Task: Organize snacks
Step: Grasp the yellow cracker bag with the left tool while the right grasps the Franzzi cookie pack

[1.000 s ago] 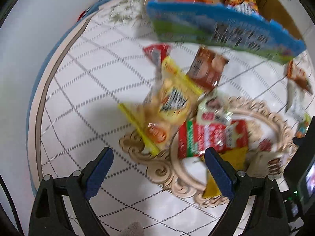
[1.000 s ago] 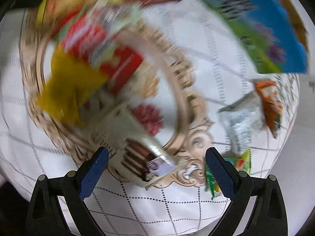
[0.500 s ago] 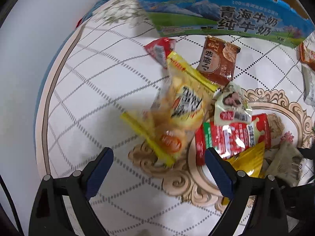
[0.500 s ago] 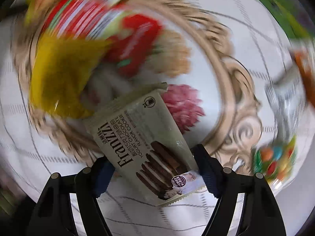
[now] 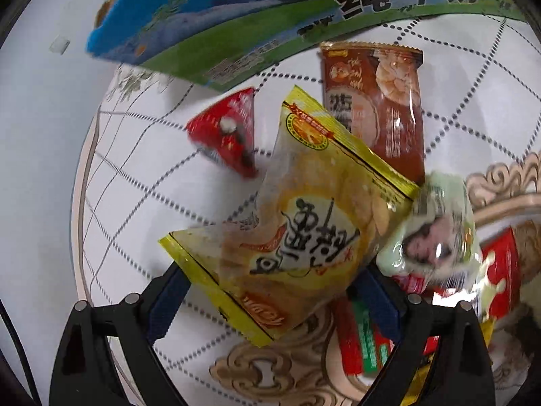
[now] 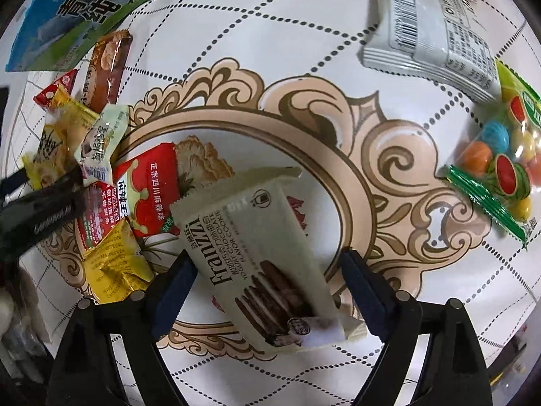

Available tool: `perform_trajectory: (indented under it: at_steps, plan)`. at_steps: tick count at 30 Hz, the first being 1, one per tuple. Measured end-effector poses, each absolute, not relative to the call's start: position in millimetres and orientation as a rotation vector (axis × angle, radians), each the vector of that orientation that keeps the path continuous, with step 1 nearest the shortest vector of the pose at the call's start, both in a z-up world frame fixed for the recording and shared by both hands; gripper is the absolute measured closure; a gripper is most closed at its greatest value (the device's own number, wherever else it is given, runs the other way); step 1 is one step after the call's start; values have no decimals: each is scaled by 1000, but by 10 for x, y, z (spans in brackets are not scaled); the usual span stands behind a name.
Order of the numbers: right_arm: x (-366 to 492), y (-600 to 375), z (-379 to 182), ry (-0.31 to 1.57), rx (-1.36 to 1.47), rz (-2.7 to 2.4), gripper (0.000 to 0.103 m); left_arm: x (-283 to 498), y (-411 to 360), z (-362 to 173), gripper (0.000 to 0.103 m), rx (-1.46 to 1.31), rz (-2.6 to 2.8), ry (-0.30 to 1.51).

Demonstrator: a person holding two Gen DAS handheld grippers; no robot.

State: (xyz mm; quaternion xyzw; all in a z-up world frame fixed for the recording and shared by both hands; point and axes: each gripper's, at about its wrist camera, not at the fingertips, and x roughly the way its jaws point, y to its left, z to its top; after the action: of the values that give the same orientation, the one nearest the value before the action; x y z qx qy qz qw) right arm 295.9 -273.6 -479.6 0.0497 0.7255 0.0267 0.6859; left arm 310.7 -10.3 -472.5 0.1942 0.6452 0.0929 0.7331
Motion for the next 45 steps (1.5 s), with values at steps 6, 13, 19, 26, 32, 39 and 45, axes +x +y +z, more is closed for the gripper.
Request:
perform_trajectory:
  at_steps: [6, 13, 19, 26, 32, 39, 45]
  plan:
    - [2893, -2579, -4879, 1627, -35, 84, 15, 3175, -130, -4668, 24, 417, 153, 1378]
    - [2828, -2535, -4739, 1580, -46, 50, 36, 3039, 208, -4556, 41, 149, 134, 1431]
    - [2882, -2692, -4671, 1640, 97, 102, 36, 2589, 442, -4416, 41, -29, 127, 1502]
    - [2899, -2437, -4744, 1689, 9, 147, 21, 2199, 192, -4232, 40, 80, 115, 1475]
    - [2885, -2035, -4741, 1695, -79, 192, 13, 2011, 0, -3950, 37, 149, 64, 1402]
    - [2650, -1755, -4719, 1657, -141, 187, 25, 2261, -48, -4235, 40, 153, 94, 1385]
    - [2350, -2082, -4603, 1667, -117, 189, 38, 2252, 26, -3911, 40, -28, -41, 1406]
